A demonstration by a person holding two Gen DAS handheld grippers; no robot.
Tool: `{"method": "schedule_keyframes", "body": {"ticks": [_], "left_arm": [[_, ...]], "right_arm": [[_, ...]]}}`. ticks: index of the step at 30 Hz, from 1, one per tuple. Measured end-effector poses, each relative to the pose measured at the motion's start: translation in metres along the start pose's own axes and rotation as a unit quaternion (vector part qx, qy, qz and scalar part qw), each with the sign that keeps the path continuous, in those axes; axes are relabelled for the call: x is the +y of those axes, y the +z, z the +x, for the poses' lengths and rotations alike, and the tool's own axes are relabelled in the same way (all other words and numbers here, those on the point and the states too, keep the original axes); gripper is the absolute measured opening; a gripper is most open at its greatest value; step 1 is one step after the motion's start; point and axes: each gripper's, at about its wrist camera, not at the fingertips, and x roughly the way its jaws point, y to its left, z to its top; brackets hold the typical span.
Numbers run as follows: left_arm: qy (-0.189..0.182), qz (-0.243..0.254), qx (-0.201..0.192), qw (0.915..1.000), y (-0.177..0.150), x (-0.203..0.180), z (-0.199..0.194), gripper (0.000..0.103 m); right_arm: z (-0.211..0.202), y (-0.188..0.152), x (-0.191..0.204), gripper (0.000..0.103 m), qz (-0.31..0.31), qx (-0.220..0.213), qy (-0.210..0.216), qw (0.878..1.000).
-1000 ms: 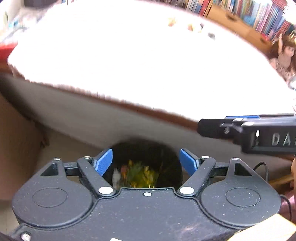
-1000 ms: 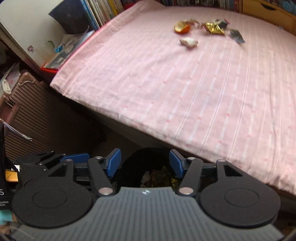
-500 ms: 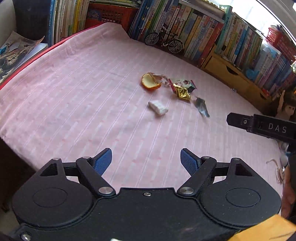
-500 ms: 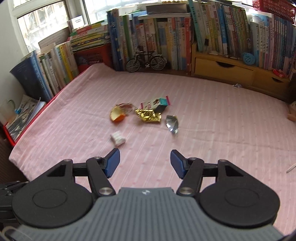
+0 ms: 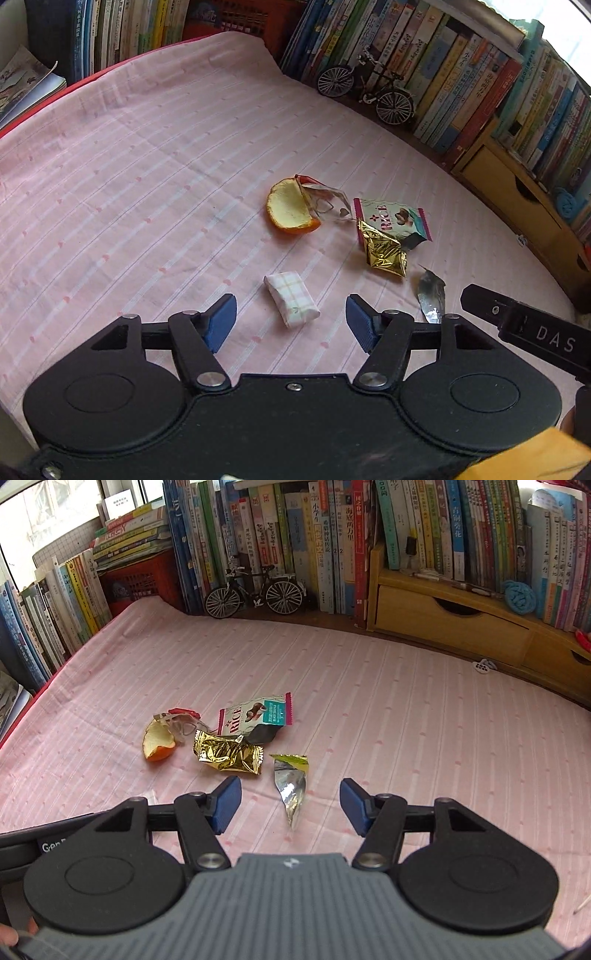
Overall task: Collect trash
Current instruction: 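Grasp the white candy with the left gripper while the right gripper grasps the silver-green wrapper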
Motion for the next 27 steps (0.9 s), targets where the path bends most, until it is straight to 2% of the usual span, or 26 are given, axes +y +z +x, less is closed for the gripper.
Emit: {"method": "schedule_keyframes", "body": {"ticks": [10,16,19,21,23,27], "left_arm": [[0.021,0.0,0.01,0.9997,0.0,-0.011,0.026,0.032],[0.024,0.006,0.011,0.9996,0.005,-0.017,0.032,0.022],[0.023,0.011,0.008,0.9996,0.005,-0.019,0.03,0.022],[0.024,0.016,0.003,0.9996,0.004,-0.02,0.028,0.021],[0.022,0.02,0.002,0.9996,0.003,-0.02,0.025,0.021],[0.019,0.023,-0.001,0.9996,0.001,-0.019,0.02,0.021]], "right_arm": [[0.051,0.012,-0.002,0.073,-0.005,0.044,0.008,0.999],[0.069,0.017,0.002,0.068,-0.018,0.067,0.014,0.997],[0.073,0.016,0.004,0.058,-0.024,0.076,0.021,0.997],[0.075,0.015,0.003,0.037,-0.021,0.083,0.024,0.996],[0.076,0.013,0.0,0.029,-0.012,0.087,0.024,0.996],[0.072,0.011,-0.005,0.021,0.0,0.084,0.027,0.996]]}}
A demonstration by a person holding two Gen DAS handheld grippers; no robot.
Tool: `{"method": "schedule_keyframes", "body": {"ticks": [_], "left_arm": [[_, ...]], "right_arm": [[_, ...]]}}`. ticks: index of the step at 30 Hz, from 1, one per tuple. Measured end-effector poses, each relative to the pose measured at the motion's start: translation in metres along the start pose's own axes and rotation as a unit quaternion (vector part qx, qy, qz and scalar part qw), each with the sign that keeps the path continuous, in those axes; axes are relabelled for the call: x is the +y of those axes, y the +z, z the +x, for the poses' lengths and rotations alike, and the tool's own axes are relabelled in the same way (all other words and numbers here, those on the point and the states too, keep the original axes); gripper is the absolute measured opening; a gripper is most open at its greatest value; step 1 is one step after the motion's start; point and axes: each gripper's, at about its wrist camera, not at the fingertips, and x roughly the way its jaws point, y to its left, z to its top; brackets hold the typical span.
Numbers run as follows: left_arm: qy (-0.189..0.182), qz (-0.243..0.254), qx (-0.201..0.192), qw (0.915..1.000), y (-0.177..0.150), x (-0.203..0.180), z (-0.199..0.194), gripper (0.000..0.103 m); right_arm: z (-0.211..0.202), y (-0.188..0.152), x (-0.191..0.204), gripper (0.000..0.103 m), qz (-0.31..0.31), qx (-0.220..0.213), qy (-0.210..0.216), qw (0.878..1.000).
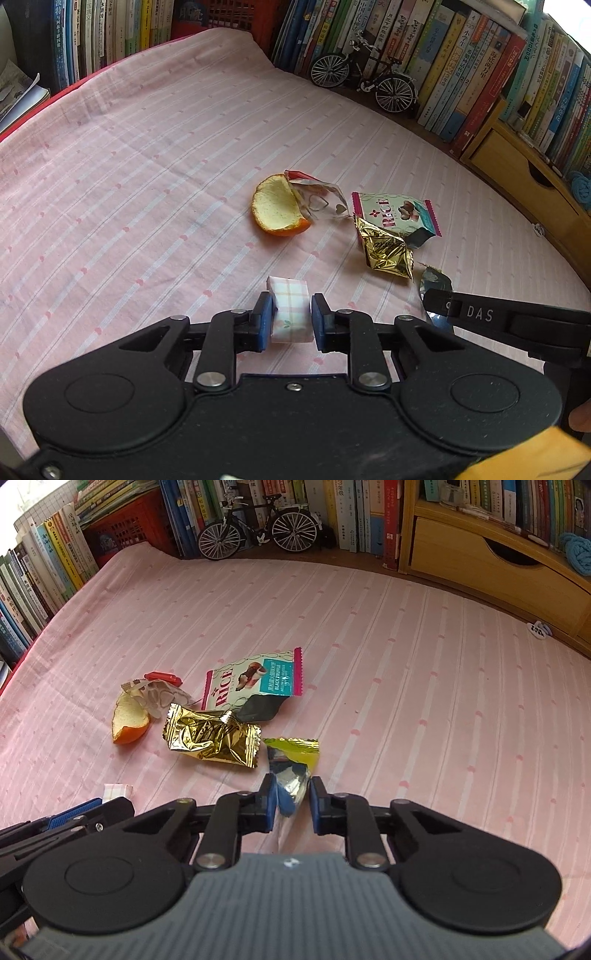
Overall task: Collect trash
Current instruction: 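Grasp the white candy with the left gripper while the right gripper grasps the silver-green wrapper, then lift the white candy and silver-green wrapper off the bed and lower them into the bin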
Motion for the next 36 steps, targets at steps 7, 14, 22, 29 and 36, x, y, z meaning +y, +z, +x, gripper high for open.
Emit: {"method": "schedule_keyframes", "body": {"ticks": [7,14,22,29,36], "left_arm": [[-0.005,-0.002,-0.01,0.9999,-0.003,0.006,-0.013,0.021],[-0.004,-0.013,-0.017,0.9998,-0.006,0.016,-0.022,0.021],[0.001,-0.027,-0.021,0.9994,-0.007,0.027,-0.025,0.021],[-0.003,-0.028,-0.021,0.9994,-0.009,0.028,-0.027,0.021],[-0.01,-0.024,-0.024,0.9994,-0.013,0.031,-0.035,0.021]], "right_arm": [[-0.013,-0.004,-0.001,0.029,0.012,-0.02,-0.004,1.0],[0.001,0.009,0.013,0.059,-0.016,-0.037,-0.038,0.998],[0.014,0.008,0.02,0.037,-0.031,-0.026,-0.054,0.998],[-0.001,0.002,0.016,0.037,-0.016,-0.039,-0.037,0.998],[-0.024,-0.006,0.02,0.037,-0.001,-0.051,-0.017,0.999]]}}
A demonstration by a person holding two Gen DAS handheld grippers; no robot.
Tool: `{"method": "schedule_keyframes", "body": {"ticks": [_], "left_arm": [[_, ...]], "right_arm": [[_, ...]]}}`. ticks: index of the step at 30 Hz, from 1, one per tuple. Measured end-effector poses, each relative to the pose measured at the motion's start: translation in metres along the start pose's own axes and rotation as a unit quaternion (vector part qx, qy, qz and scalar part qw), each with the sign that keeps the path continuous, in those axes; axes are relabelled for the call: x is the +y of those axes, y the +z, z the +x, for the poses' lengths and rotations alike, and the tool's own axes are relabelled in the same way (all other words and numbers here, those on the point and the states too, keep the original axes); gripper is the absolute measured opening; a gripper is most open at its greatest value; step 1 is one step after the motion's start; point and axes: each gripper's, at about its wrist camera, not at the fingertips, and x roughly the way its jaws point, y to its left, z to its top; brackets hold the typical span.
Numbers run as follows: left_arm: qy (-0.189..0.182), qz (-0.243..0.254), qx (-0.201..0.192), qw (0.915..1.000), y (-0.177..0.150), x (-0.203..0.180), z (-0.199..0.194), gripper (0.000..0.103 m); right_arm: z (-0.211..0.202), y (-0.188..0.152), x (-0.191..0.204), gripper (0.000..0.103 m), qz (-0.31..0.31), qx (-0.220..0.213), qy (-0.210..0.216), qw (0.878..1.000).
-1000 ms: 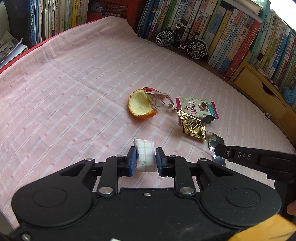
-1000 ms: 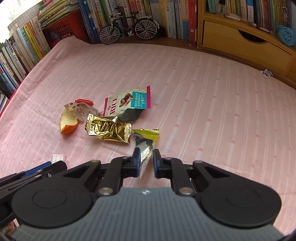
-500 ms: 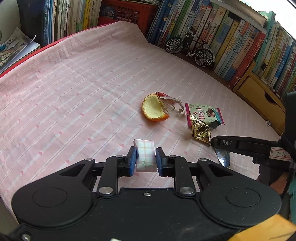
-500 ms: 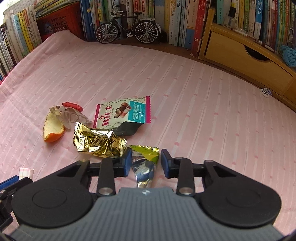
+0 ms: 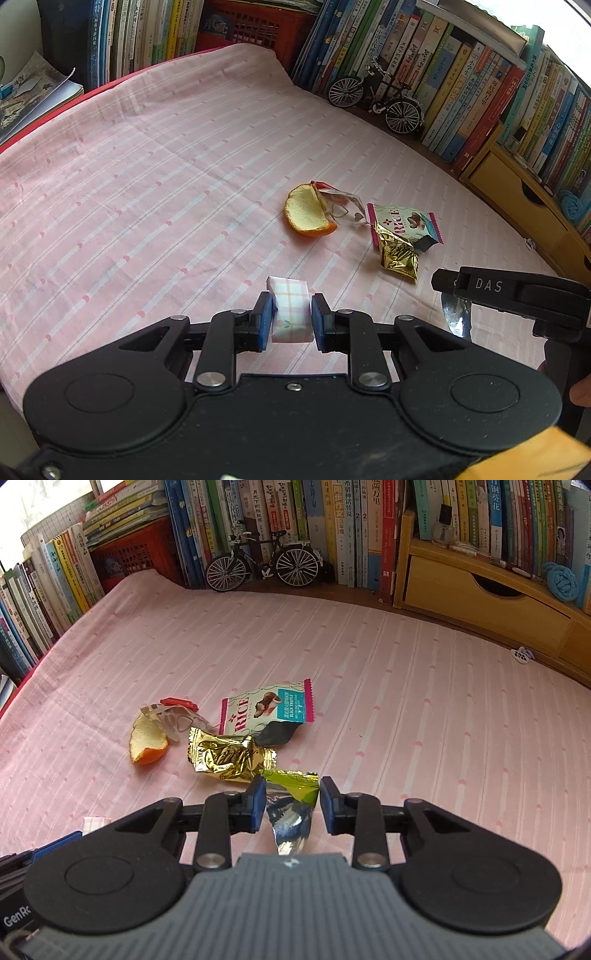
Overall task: Collect trash
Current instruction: 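Lift the white candy and silver-green wrapper off the bed and lower them into the bin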
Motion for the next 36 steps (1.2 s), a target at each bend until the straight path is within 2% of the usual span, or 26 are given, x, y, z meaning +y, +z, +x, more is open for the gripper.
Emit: {"method": "schedule_keyframes", "body": {"ticks": [11,20,26,29,36], "left_arm": [[-0.012,0.006,-0.003,0.9999,-0.023,0.027,-0.03,0.021],[-0.016,0.01,0.009,0.9998,-0.063,0.07,-0.076,0.021],[-0.009,0.014,0.018,0.9997,-0.096,0.104,-0.105,0.021],[0.001,0.016,0.025,0.9996,-0.115,0.124,-0.117,0.021],[0.021,-0.011,0.046,0.9987,-0.155,0.172,-0.136,0.021]], "right_arm": [[-0.039,-0.03,0.02,0.037,0.013,-0.005,0.017,1.0],[-0.072,-0.075,0.058,0.037,0.021,0.01,0.031,0.999],[-0.09,-0.112,0.096,0.037,-0.011,0.031,0.042,0.999],[-0.097,-0.134,0.118,0.037,-0.047,0.043,0.045,0.997],[-0.108,-0.185,0.162,0.037,-0.109,0.086,0.058,0.989]]}}
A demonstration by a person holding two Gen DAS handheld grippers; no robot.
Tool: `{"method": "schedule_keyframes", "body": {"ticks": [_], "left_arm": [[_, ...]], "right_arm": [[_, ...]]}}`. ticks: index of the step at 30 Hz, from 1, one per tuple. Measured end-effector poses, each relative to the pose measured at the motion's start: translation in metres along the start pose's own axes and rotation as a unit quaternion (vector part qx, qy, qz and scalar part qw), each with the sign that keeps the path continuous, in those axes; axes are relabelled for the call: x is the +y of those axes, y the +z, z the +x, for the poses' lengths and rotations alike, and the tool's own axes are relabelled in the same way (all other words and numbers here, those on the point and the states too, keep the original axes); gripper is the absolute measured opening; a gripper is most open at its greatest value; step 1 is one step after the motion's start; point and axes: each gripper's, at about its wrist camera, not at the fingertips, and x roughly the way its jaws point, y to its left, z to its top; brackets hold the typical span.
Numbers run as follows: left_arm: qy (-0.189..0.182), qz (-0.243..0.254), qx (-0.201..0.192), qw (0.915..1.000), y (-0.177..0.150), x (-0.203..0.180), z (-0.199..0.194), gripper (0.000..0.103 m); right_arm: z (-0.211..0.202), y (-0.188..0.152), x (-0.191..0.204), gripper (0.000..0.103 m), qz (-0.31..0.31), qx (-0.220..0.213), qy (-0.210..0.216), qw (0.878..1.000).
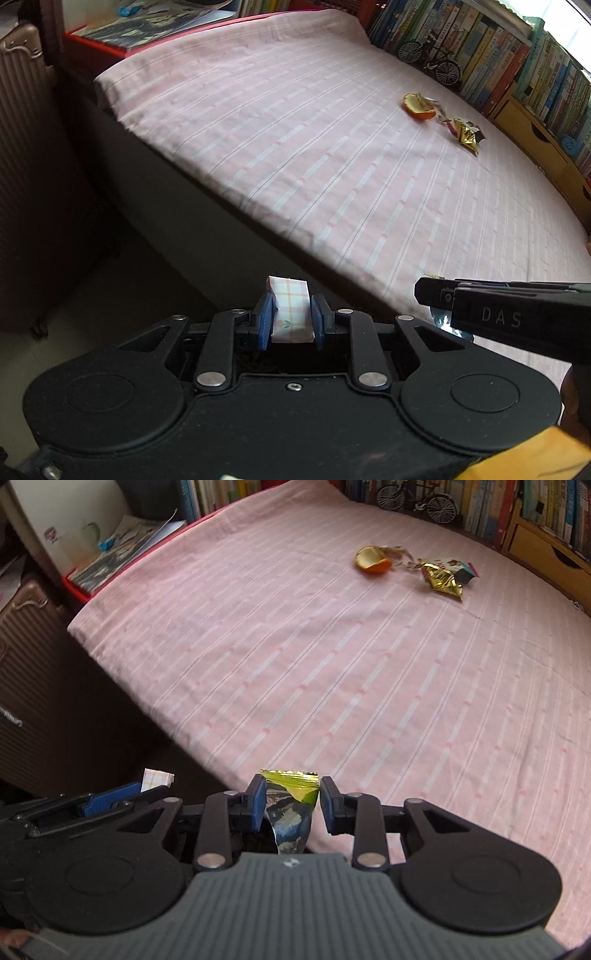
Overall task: Collect trash
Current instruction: 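Lift the white candy and silver-green wrapper off the bed and lower them into the bin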
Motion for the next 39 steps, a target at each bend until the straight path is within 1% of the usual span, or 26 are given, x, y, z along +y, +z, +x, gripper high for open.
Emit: {"method": "schedule_keyframes", "body": {"ticks": [6,13,22,26,28,31,39], "left_arm": [[0.012,-0.015,0.021,0.9996,-0.024,0.031,0.0,0.021],[0.016,-0.016,0.058,0.998,-0.045,0.05,0.017,0.021],[0.006,0.014,0.082,0.9965,-0.052,0.048,0.039,0.022],[0.003,0.019,0.091,0.9957,-0.052,0.044,0.045,0.022],[0.001,0.024,0.095,0.9952,-0.051,0.042,0.048,0.022],[0.0,0.031,0.099,0.9946,-0.05,0.043,0.051,0.022],[0.004,0.03,0.11,0.9934,-0.051,0.042,0.062,0.022]], "right_arm": [[0.013,-0.026,0.032,0.037,-0.023,0.028,0.01,0.999],[0.031,-0.043,0.042,0.037,-0.018,0.049,0.01,0.999],[0.05,-0.051,0.039,0.037,0.003,0.069,0.004,0.998],[0.059,-0.054,0.037,0.037,0.01,0.077,0.005,0.997],[0.061,-0.054,0.037,0.04,0.011,0.077,0.004,0.997],[0.064,-0.056,0.036,0.041,0.019,0.079,0.002,0.997],[0.067,-0.06,0.036,0.041,0.024,0.086,0.004,0.996]]}}
